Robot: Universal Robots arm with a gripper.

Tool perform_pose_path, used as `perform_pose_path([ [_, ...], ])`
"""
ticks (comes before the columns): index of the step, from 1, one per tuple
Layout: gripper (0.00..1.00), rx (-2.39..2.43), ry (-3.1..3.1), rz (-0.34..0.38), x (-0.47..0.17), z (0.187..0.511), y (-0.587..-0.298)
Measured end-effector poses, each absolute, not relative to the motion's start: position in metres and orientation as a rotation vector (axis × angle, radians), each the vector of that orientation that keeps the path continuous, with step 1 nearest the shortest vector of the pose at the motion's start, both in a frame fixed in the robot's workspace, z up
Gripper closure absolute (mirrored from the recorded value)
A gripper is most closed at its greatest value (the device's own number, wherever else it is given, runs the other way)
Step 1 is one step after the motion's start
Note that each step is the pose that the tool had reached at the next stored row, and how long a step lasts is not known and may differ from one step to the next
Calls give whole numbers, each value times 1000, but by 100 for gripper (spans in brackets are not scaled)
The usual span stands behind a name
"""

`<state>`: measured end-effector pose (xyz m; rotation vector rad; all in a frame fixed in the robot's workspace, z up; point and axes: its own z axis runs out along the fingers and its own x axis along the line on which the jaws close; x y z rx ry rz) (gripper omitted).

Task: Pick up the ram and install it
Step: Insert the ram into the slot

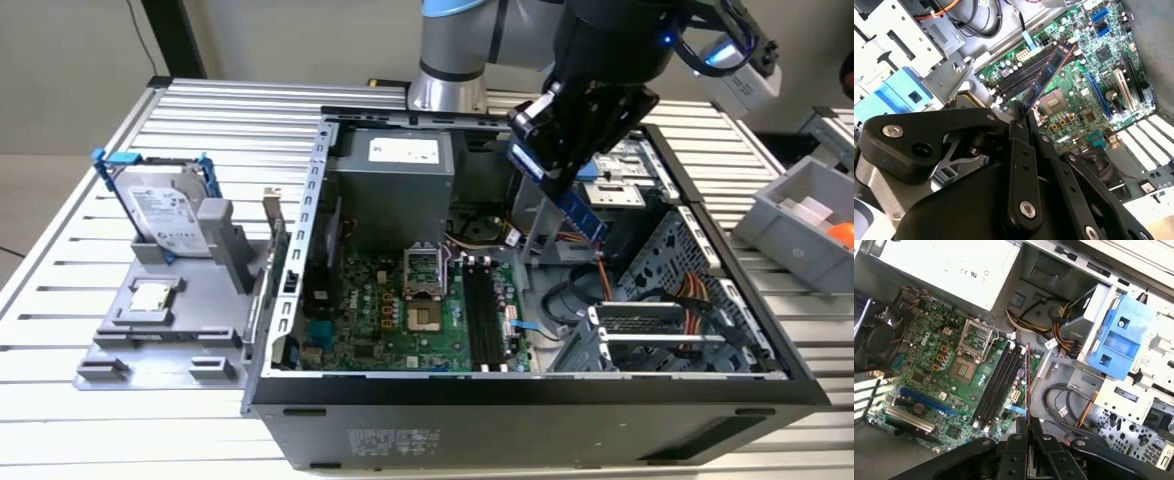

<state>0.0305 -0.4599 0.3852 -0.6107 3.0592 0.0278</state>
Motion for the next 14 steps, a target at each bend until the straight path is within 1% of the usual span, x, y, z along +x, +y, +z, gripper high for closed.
perform_pose_path([
  [14,100,-353,3098,25,30,384,-460],
])
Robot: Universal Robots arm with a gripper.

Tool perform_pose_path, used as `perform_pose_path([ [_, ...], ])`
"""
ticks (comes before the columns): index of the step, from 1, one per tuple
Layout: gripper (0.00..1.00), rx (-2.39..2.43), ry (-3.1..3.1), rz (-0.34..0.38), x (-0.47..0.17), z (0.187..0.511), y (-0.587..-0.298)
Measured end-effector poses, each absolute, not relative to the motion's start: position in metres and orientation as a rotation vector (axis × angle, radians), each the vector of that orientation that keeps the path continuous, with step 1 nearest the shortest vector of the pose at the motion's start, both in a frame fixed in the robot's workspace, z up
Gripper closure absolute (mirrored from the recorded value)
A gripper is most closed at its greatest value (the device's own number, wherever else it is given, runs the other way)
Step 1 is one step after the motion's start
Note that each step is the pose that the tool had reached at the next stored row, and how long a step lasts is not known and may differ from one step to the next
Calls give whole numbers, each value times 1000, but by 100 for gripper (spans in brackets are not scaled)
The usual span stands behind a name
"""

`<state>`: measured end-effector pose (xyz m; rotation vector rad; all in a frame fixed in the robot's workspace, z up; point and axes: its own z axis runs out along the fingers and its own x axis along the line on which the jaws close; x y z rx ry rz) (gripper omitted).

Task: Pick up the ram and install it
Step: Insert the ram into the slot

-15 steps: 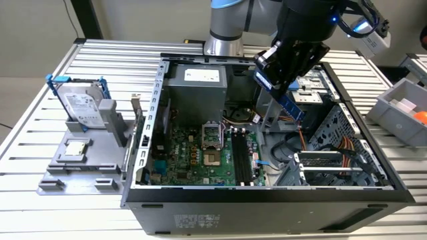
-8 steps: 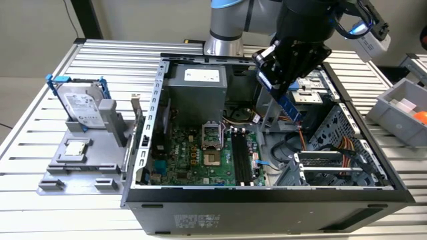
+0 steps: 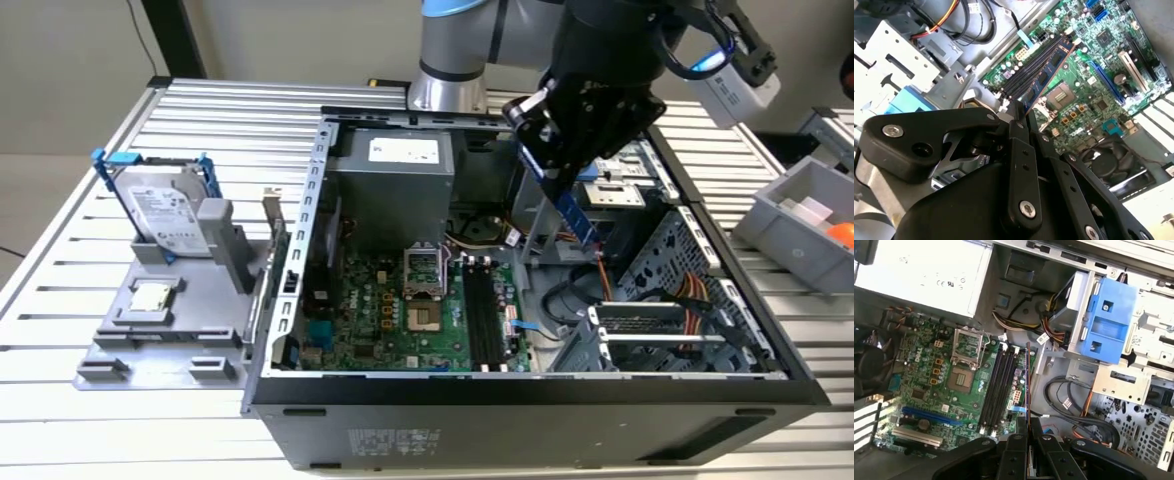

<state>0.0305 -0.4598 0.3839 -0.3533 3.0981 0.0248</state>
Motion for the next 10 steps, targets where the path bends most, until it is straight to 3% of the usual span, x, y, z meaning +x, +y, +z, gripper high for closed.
perform_pose_path([
  [10,100,-212,3110,23,30,384,-460],
])
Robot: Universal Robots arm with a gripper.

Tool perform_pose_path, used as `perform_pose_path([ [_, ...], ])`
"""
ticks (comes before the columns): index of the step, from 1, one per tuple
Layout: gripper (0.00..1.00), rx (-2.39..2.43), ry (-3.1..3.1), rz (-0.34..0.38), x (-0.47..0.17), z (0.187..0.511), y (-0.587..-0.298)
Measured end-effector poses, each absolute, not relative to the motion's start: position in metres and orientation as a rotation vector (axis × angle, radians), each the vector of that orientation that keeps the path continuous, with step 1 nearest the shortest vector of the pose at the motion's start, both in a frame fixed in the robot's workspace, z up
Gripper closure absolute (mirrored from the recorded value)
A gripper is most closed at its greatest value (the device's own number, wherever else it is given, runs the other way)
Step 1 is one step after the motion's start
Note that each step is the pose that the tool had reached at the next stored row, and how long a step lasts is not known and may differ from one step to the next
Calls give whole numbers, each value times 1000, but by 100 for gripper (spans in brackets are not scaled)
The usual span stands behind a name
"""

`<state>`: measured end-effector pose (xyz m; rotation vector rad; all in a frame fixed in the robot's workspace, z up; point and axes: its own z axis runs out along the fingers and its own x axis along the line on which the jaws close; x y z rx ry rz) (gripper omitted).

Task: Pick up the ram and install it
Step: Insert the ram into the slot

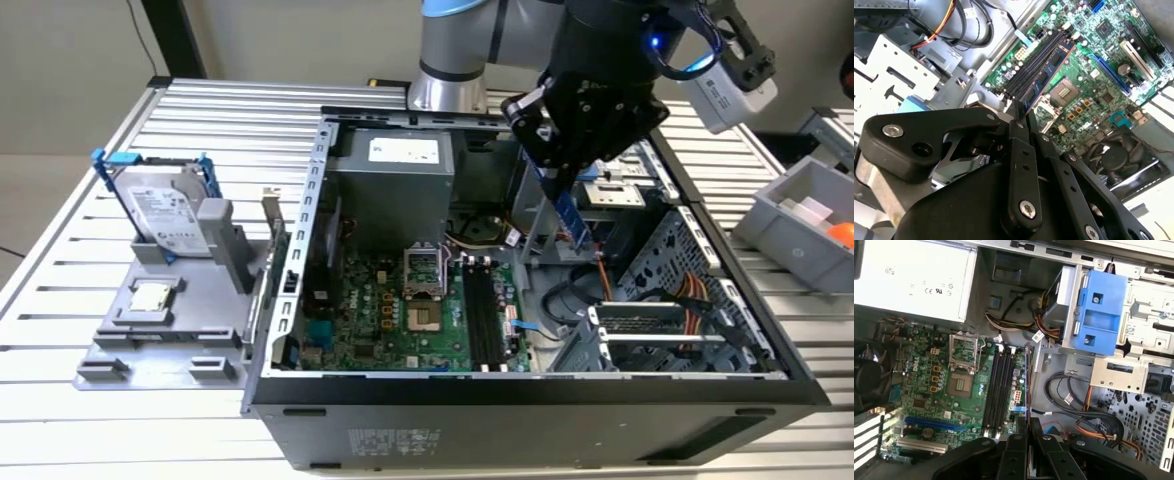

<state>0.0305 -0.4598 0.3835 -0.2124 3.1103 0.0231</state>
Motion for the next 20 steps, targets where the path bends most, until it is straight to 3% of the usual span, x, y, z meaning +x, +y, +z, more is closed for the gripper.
perform_pose_path([
  [20,100,-193,3112,8,30,373,-459],
])
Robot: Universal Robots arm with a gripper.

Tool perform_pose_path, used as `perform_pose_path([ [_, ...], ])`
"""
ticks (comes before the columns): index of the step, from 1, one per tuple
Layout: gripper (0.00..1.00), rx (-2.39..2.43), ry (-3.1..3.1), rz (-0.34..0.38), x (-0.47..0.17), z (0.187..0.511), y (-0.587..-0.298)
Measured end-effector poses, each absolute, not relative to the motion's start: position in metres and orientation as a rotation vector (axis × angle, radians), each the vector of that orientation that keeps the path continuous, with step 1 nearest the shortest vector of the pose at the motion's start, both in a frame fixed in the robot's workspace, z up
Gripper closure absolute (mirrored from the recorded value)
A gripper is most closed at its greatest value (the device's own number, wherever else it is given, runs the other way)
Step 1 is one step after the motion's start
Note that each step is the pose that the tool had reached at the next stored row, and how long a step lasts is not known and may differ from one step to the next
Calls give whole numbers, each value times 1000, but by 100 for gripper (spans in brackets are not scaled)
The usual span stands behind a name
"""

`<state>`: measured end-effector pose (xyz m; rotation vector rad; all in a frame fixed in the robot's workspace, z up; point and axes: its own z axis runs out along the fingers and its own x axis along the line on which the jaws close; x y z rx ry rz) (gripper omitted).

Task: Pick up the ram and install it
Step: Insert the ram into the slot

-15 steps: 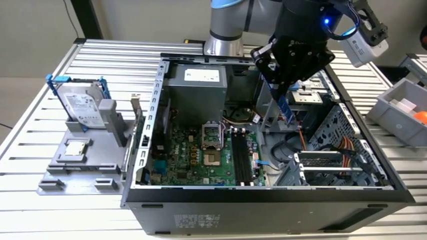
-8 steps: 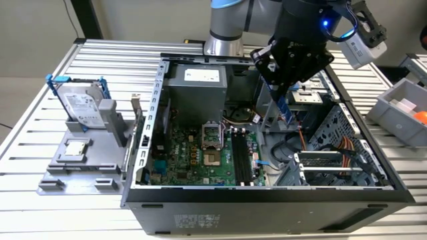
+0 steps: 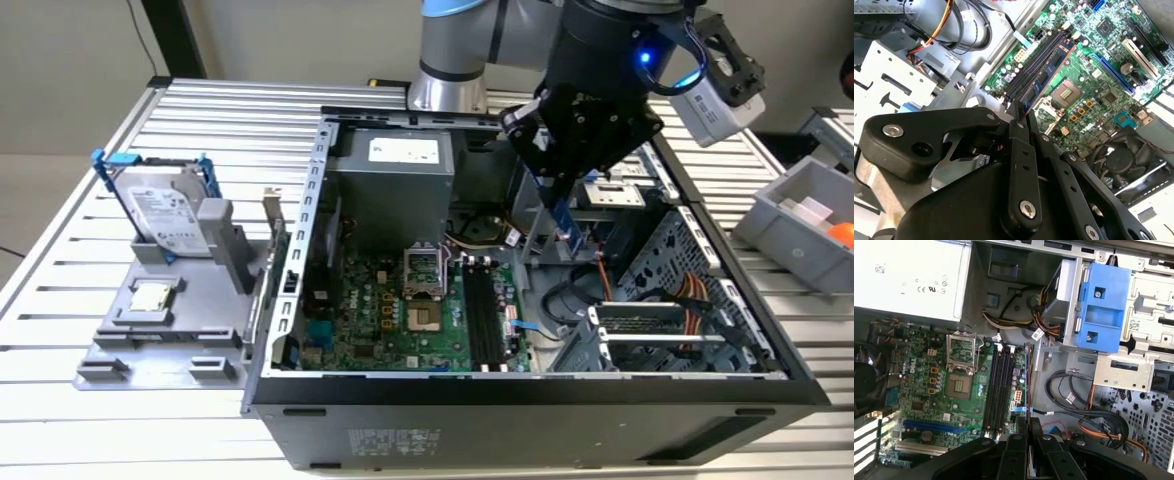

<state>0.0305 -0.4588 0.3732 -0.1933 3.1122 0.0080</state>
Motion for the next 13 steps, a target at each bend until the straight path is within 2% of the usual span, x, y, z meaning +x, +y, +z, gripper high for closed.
perform_pose_path([
  [13,100,-193,3113,-6,30,363,-458],
])
